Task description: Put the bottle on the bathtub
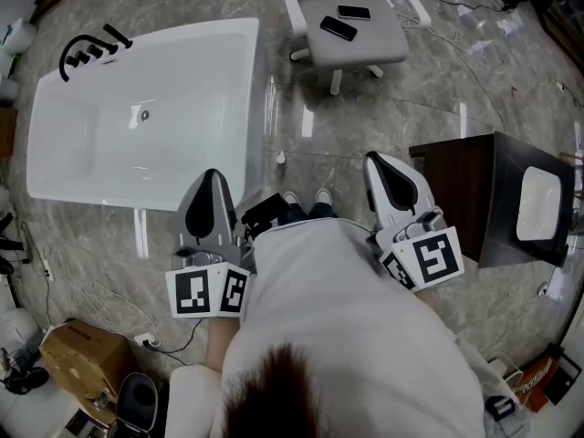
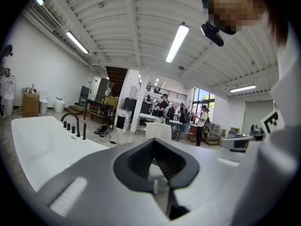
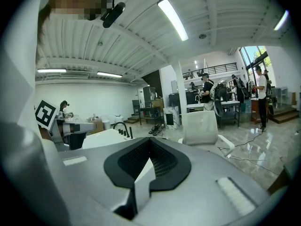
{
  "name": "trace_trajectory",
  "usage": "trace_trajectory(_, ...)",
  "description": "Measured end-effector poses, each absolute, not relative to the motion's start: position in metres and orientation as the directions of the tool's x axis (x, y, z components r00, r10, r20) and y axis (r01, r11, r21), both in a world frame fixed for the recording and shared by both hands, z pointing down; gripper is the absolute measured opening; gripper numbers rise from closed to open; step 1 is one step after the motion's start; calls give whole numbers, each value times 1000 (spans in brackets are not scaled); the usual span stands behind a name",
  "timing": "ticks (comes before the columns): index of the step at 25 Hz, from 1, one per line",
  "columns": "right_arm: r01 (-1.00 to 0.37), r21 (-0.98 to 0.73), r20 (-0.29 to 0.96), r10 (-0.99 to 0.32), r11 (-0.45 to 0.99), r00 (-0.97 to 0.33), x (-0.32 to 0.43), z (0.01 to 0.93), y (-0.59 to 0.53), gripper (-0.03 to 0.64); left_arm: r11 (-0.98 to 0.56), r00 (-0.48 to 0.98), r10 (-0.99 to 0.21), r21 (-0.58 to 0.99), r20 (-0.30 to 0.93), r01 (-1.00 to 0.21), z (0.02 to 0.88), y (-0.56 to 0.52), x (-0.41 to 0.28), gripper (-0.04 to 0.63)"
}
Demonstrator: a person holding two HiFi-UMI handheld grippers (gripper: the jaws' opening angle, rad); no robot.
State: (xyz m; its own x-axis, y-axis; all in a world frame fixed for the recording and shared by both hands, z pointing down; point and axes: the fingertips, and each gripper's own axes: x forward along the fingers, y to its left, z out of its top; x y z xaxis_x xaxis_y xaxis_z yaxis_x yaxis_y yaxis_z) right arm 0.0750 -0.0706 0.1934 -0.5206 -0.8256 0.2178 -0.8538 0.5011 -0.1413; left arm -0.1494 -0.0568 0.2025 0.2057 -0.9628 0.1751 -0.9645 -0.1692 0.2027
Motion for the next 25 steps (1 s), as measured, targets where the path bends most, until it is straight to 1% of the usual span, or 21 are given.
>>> trace_trajectory(25,-859,-128,224,-829,496,-512,69,195,-84,-2,-190,229,-959,221,166,-957,206,-71,-154,49)
